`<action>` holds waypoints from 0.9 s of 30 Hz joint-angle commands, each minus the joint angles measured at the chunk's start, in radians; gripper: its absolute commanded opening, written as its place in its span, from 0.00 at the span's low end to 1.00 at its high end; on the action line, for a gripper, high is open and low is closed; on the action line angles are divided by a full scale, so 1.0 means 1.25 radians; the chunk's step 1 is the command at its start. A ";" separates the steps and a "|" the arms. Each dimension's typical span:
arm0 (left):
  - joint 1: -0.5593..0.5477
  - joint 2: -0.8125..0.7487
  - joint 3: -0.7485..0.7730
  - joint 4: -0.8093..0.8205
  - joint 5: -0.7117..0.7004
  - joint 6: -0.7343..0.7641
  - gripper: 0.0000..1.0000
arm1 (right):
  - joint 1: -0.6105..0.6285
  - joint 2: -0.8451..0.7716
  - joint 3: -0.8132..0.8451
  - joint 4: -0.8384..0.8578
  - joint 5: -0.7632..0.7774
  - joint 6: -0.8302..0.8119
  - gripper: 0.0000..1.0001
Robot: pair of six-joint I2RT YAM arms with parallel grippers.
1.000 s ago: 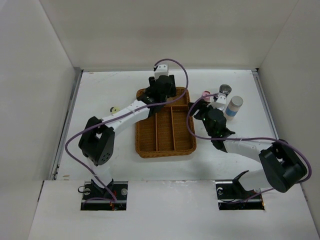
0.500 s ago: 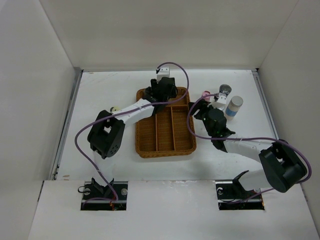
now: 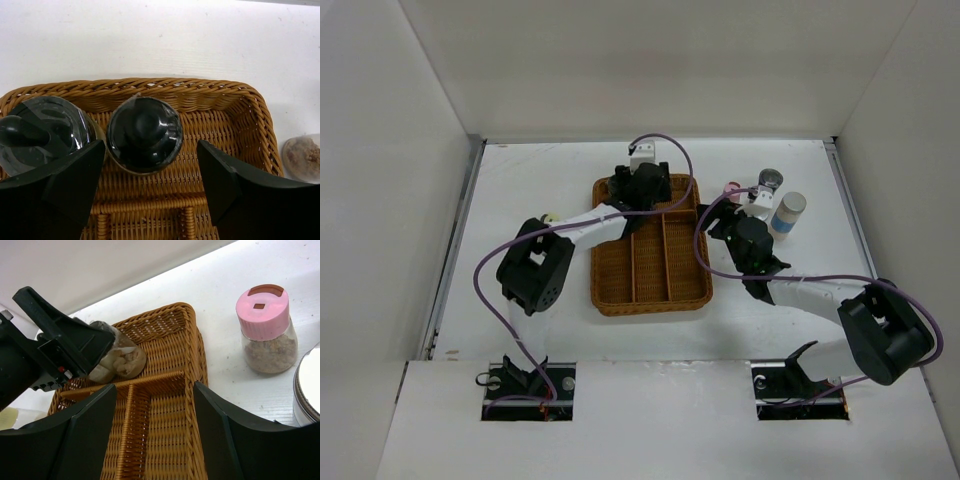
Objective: Organize the condiment bottles
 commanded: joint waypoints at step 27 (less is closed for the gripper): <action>-0.230 -0.645 -0.658 0.310 0.042 -0.115 0.16 | 0.022 -0.169 0.035 -0.072 -0.026 -0.028 0.12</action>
